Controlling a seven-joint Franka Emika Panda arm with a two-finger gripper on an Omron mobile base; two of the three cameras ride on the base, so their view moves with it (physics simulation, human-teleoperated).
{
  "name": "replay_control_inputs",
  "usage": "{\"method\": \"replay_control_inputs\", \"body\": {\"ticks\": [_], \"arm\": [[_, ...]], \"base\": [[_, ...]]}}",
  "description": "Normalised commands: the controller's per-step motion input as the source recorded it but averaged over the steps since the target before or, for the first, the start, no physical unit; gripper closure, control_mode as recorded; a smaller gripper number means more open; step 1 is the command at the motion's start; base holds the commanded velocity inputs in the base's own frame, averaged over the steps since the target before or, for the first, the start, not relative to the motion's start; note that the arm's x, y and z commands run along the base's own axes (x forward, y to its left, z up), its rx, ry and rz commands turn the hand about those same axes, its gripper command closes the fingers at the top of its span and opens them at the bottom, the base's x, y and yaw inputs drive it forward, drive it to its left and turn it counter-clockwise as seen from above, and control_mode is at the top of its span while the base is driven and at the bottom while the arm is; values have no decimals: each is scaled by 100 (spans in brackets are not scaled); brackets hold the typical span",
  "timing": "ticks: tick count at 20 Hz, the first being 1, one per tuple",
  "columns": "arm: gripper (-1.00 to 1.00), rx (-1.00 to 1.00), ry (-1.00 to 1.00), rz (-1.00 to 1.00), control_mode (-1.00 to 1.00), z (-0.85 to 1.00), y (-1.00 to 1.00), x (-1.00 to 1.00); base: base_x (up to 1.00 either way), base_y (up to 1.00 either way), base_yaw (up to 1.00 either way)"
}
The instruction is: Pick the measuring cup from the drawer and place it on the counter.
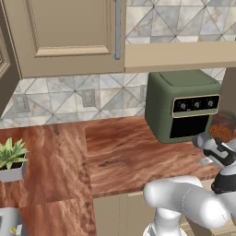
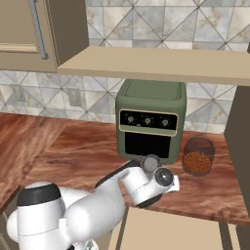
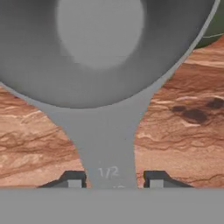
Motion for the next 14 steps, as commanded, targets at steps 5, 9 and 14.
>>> {"method": "replay_control_inputs", "body": {"ticks": [5,9,14], "arm": [[-100,0,-23,0,-100,32,-3,-20],[-100,0,-19,0,-100,86,-20,-14],[-100,0,-24,0,-100,100,-8,-64]], "base": [[0,0,0],[0,0,0],[0,0,0]]}}
